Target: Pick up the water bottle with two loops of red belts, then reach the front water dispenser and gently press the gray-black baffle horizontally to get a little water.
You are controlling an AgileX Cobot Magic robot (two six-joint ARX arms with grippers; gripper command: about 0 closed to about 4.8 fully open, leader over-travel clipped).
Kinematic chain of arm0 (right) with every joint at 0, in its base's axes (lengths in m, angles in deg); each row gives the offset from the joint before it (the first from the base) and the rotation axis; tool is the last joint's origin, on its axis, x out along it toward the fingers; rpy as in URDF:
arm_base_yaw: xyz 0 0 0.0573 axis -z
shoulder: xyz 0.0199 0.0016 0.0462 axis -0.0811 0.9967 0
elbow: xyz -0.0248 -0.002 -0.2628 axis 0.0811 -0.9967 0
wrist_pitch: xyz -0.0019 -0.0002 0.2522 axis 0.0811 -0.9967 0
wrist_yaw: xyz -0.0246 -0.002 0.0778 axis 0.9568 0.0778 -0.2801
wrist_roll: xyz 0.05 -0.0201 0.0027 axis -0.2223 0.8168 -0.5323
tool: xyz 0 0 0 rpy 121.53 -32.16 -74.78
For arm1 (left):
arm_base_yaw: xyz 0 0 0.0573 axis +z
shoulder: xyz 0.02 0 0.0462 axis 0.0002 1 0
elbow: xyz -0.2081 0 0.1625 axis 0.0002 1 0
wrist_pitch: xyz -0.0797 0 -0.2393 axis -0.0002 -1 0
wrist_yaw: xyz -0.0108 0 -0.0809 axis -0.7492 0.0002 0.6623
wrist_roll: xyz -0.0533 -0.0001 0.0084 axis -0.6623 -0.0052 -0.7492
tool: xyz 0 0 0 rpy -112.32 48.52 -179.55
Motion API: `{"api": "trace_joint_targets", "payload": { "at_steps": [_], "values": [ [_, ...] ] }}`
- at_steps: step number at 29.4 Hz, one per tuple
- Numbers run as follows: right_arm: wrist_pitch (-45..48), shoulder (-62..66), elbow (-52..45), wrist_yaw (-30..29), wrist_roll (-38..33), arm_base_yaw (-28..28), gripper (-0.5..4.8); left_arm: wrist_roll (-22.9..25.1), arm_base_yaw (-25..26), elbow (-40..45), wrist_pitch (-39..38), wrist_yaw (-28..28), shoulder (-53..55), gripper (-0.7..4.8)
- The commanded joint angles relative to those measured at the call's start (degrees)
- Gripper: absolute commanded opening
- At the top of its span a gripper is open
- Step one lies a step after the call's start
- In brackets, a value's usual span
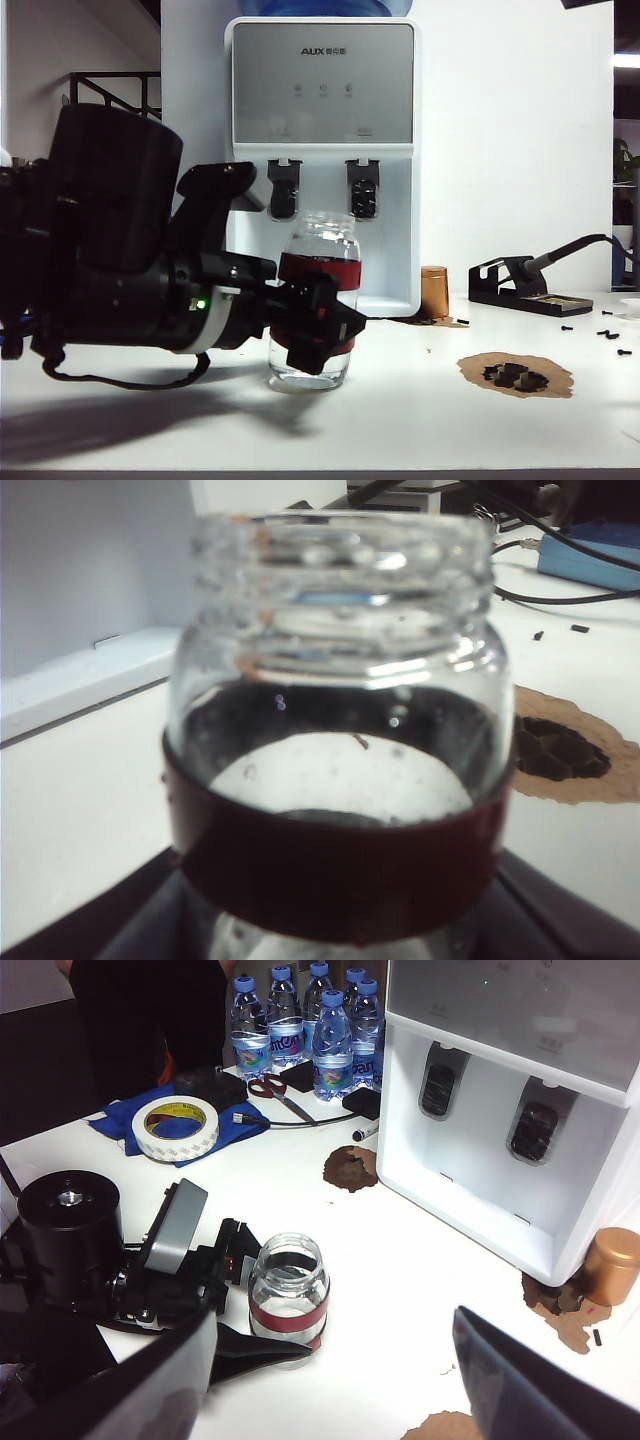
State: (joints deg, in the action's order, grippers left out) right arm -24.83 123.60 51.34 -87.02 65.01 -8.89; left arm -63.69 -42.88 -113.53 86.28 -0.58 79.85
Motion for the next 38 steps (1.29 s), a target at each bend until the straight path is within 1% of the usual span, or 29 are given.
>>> {"api": "trace_joint_targets", "payload": {
  "at_steps": [1,2,4,5,6,8,9,10,11,13,18,23,26,28,32,34,36,37,38],
  "values": [
    [-0.52,0.0,0.13,-0.37,0.22,-0.02,3.82,0.63,0.22,0.37,-7.65,-2.14,1.4,1.48],
    [-0.72,0.0,0.13,-0.35,0.22,-0.02,3.81,0.63,0.22,0.37,-6.93,-2.14,1.4,1.92],
    [-0.87,0.0,0.13,-0.37,0.22,-0.02,3.81,0.66,0.22,0.37,-6.19,-2.14,1.4,1.96],
    [-0.87,0.0,0.13,-0.37,0.22,-0.02,3.81,0.66,0.22,0.37,-5.81,-2.14,1.4,2.06],
    [-0.87,0.0,0.13,-0.35,0.22,-0.02,3.81,0.68,0.22,0.37,-5.68,-2.14,1.4,2.37],
    [-0.87,0.0,0.13,-0.37,0.22,-0.02,3.81,0.68,0.22,0.37,-5.38,-2.14,1.4,3.17],
    [-0.87,0.0,0.13,-0.37,0.22,-0.02,3.81,0.68,0.22,0.37,-5.29,-2.14,1.4,3.77],
    [-0.87,0.0,0.13,-0.37,0.22,-0.02,3.81,0.68,0.22,0.37,-5.01,-2.05,1.4,4.2],
    [-0.85,0.0,0.13,-0.37,0.22,-0.02,3.81,0.68,0.22,0.37,-4.76,-1.92,1.4,4.47],
    [-0.87,0.0,0.13,-0.37,0.22,-0.02,3.81,0.68,0.22,0.37,-4.02,-1.9,1.4,4.67],
    [-0.87,0.0,0.13,-0.37,0.22,-0.02,3.81,0.68,0.22,0.37,-2.71,-1.55,1.38,4.73],
    [-0.9,0.0,0.13,-0.37,0.2,-0.02,3.81,0.68,0.22,0.48,-2.82,0.63,1.38,4.74],
    [-0.87,0.0,0.13,-0.37,0.22,-0.02,3.81,1.38,0.72,2.67,-1.86,2.71,1.36,4.79],
    [-0.87,0.0,0.13,-0.37,0.2,-0.02,3.82,2.05,0.96,4.87,-0.39,3.15,1.36,4.79],
    [-0.85,0.0,0.13,-0.39,0.22,-0.02,3.81,5.14,1.16,9.07,4.26,3.15,1.36,4.79],
    [-0.81,-0.02,0.13,-0.42,0.26,-0.02,3.82,6.75,1.38,10.86,4.52,3.23,1.27,4.79],
    [-0.76,-0.02,0.13,-0.81,0.44,-0.02,3.82,9.25,2.43,12.48,4.74,1.55,1.01,4.79],
    [-0.57,-0.07,0.13,-0.85,0.9,-0.02,3.82,9.51,3.19,13.09,4.79,-0.02,0.96,4.56],
    [-0.44,-0.09,0.13,-0.87,0.9,-0.02,3.82,9.51,4.07,13.53,4.83,-1.88,0.92,3.93]
  ]
}}
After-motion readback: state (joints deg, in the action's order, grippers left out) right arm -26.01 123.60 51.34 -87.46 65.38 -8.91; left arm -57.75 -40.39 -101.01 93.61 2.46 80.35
